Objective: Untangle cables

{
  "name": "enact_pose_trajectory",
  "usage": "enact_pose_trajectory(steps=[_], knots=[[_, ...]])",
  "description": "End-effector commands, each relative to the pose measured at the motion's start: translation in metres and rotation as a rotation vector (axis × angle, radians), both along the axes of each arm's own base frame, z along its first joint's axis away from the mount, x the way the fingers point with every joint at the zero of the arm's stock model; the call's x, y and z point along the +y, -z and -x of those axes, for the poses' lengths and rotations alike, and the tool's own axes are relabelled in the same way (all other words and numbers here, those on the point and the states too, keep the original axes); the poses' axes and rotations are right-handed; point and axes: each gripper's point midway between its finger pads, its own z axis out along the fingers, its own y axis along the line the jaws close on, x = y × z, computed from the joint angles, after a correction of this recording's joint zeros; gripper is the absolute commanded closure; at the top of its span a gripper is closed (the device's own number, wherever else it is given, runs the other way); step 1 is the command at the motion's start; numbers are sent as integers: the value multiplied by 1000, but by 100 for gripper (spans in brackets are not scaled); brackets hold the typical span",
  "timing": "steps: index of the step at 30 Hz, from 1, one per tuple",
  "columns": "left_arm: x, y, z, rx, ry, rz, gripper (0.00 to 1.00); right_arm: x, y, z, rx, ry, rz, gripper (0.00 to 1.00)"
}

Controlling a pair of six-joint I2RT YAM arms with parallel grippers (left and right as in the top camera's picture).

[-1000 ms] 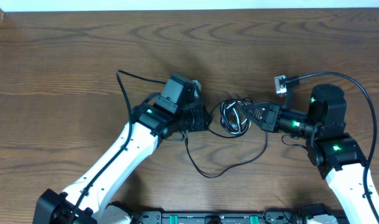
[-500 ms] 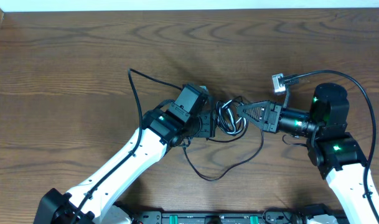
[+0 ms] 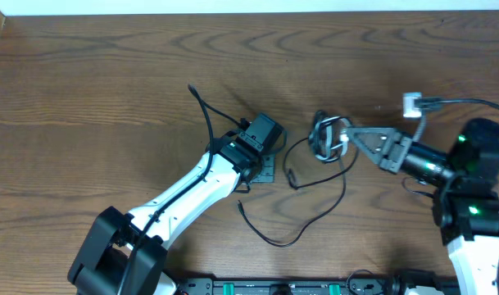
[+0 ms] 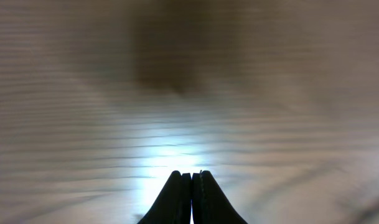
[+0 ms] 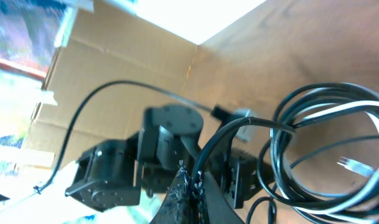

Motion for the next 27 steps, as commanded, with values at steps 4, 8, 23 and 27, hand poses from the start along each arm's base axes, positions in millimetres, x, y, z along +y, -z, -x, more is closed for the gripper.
enact_pose_trajectory(steps=[4,8,23,27], knots=[[62,-20,-26,-174,-239,-231,92,-14,-22,8,-84,40,0,99],[44,-18,-26,-118,-278,-84,66,-11,-25,14,-137,6,21,99],[-80,-70,-26,-93,298,577,42,-15,3,15,-78,27,92,99],[-87,-77,-22,-92,337,622,42,-29,22,4,5,143,147,99]])
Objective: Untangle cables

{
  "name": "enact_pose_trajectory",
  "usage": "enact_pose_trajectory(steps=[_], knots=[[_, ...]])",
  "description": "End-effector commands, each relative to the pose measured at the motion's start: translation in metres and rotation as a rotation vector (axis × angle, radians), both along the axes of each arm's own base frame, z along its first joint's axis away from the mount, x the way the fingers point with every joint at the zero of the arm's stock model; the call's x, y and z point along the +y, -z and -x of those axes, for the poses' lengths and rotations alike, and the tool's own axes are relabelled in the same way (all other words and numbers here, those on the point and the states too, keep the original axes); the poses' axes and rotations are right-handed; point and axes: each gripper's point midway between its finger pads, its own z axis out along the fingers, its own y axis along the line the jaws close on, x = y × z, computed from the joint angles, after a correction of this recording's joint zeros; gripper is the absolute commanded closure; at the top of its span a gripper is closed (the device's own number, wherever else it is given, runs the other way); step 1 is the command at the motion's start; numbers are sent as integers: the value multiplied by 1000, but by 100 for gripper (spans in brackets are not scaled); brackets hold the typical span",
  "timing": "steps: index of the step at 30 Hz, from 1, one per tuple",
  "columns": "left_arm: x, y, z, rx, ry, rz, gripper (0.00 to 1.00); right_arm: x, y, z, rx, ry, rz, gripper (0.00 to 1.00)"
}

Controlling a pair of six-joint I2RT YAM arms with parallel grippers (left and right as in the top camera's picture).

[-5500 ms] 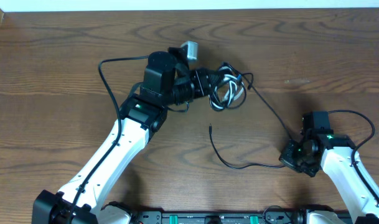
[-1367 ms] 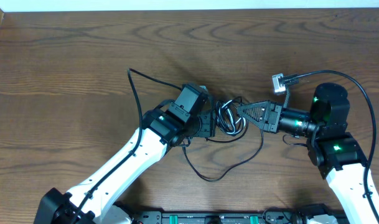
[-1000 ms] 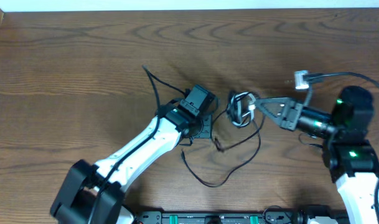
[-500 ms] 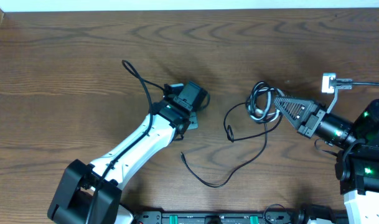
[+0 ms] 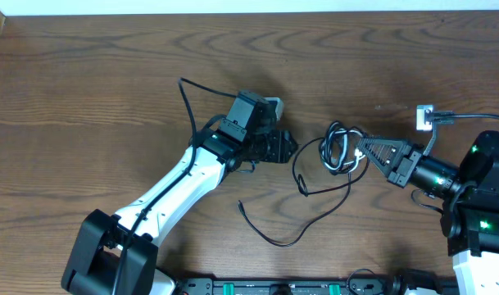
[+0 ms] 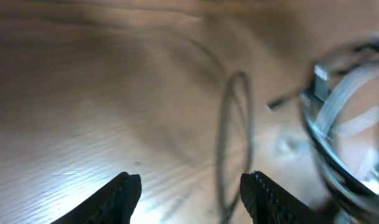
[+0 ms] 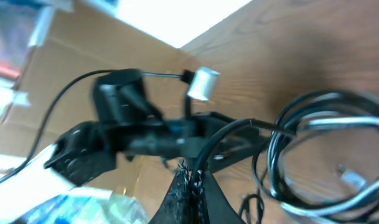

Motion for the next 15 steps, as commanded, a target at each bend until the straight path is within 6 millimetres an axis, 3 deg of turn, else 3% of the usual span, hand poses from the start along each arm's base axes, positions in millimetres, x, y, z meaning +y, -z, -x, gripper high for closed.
enact_pose_trajectory(steps=[1,5,9,15], knots=[[-13,-20,10,-17,101,91,41,-16,10,-12,15,115,74,99],[-20,-37,12,-42,129,151,27,-23,20,-14,62,164,99,99],[-23,-50,12,-77,133,179,25,-22,20,-13,70,162,89,99],[-31,-44,15,-97,104,121,23,-16,16,-9,92,130,42,99]])
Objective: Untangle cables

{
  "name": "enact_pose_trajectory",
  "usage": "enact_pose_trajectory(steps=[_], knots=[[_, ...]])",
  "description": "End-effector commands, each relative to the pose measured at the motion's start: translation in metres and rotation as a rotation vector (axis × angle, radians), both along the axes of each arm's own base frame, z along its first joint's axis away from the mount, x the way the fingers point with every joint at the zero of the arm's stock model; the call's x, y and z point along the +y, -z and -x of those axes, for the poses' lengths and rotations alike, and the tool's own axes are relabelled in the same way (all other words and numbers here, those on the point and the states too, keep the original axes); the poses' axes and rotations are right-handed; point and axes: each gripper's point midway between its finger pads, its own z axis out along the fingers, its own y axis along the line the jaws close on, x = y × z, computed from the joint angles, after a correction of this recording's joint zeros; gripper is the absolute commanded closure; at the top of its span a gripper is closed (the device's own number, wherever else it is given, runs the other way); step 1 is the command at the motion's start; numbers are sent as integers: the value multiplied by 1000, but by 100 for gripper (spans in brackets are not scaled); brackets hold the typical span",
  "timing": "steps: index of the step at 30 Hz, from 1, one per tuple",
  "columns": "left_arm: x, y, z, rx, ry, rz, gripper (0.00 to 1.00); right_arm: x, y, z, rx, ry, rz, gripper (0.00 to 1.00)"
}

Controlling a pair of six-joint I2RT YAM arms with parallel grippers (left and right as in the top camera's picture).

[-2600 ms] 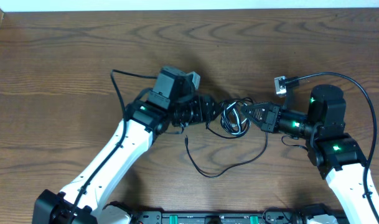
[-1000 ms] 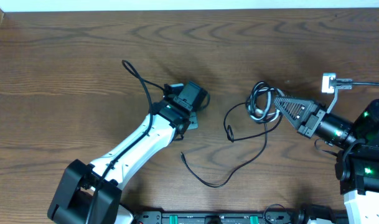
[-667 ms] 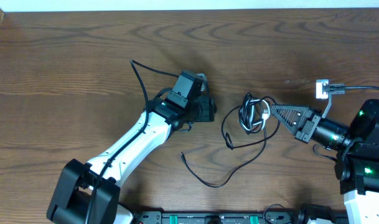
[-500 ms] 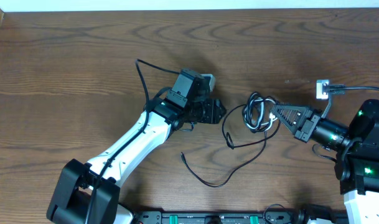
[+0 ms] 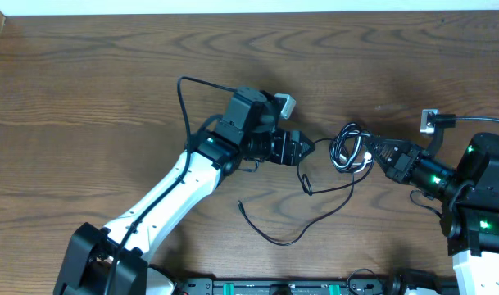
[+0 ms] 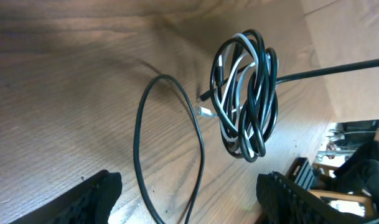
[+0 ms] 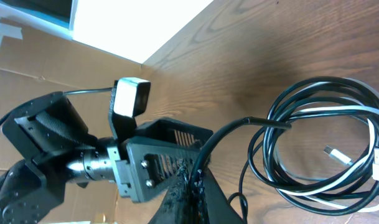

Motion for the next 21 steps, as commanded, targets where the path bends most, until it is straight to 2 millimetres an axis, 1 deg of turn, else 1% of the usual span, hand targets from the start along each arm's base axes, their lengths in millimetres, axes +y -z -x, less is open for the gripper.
enact_pose_trajectory(steps=[1,6,12,17,19,21], knots=[[-9,-3,2,-34,-35,-30,23,2,-8,1,-7,-9,-26,99],[-25,-5,4,-112,-60,-64,23,2,-8,2,-3,-12,-32,99],[-31,-4,2,-185,-131,-124,23,9,-11,6,13,-43,-65,99],[-46,-11,11,-217,-111,-102,23,14,-11,8,19,-61,-69,99],[-48,-12,10,-236,-123,-108,23,16,-11,9,28,-63,-76,99],[-45,-11,7,-243,-162,-126,26,17,-11,10,27,-68,-76,99]])
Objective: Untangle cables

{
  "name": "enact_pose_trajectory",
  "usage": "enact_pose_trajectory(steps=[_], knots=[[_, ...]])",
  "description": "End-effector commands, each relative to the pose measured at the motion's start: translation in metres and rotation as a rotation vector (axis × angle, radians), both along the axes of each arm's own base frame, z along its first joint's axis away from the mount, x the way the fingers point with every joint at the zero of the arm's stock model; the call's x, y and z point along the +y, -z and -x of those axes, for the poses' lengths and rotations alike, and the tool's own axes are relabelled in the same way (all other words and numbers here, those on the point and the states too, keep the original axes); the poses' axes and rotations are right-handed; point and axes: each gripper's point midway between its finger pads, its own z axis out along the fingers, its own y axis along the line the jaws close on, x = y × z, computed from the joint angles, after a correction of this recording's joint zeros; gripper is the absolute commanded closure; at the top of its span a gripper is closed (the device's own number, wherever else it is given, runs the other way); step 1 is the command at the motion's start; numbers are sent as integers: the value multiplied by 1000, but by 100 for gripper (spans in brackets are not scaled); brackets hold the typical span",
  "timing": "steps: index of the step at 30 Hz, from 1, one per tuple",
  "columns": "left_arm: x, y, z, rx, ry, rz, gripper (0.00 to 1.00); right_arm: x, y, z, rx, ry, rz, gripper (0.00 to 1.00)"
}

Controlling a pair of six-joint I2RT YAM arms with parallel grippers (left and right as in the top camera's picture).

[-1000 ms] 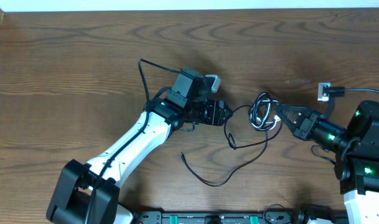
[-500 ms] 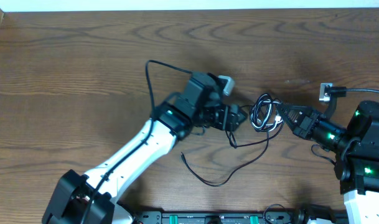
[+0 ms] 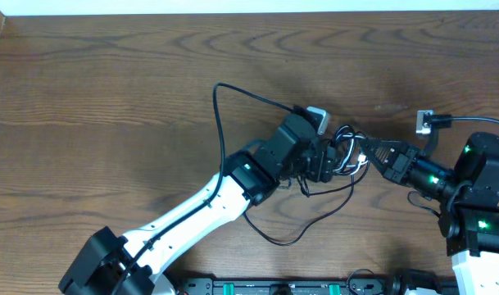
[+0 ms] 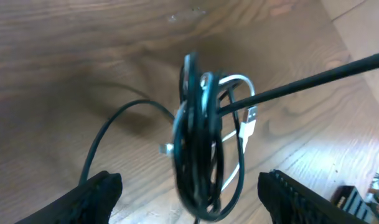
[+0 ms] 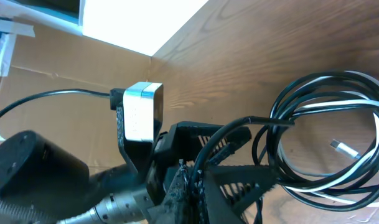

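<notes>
A coil of black and white cables (image 3: 347, 152) hangs just above the table, right of centre. My right gripper (image 3: 370, 151) is shut on a black strand leading into the coil (image 5: 329, 146), pinched at the fingertips (image 5: 193, 182). My left gripper (image 3: 329, 162) is open, and the coil (image 4: 198, 146) stands edge-on between its two fingers (image 4: 97, 200). I cannot tell whether either finger touches the coil. A loose black cable tail (image 3: 294, 242) runs from the coil down across the table toward the front.
The left arm's own camera lead (image 3: 220, 106) arches above its wrist. The right wrist camera (image 3: 423, 123) sticks out above the right arm. A black rail (image 3: 274, 287) runs along the table's front edge. Cardboard walls (image 5: 65, 62) show behind the table.
My left gripper has moved right, from a little short of the coil to having its open fingers on either side of it. The right gripper holds the same strand, barely shifted.
At first my left gripper was shut, low over the table left of the coil, while the right held the coil by a black strand. Then the left was open and facing the coil, which the right had carried rightward. The left then came nearer and now straddles the coil.
</notes>
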Motion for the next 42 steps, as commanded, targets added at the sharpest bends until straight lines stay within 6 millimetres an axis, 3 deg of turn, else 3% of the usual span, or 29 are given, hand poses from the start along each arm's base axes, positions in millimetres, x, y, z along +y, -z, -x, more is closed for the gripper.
enact_pose_trajectory(steps=[1,12,16,18,21,27,33,37,42], knots=[[7,-7,-11,-37,-93,-15,29,7,-8,4,-11,-33,-22,99],[5,20,-12,46,-141,-34,32,8,-9,6,2,-41,-42,99],[4,29,-12,76,-155,-40,39,8,-9,5,2,-41,-41,99],[4,31,-12,77,-155,-42,63,8,-9,5,2,-41,-41,99],[4,31,-12,75,-156,-44,89,8,-9,5,2,-41,-42,99],[15,30,-24,-23,-155,-115,92,11,-11,8,1,-59,-53,99],[37,1,-43,-155,-124,-143,92,4,-5,2,-69,-44,44,99],[60,-34,-57,-254,-146,-124,92,-18,21,-5,-30,64,199,99],[80,-77,-61,-353,-174,-82,92,-27,42,1,16,77,295,98]])
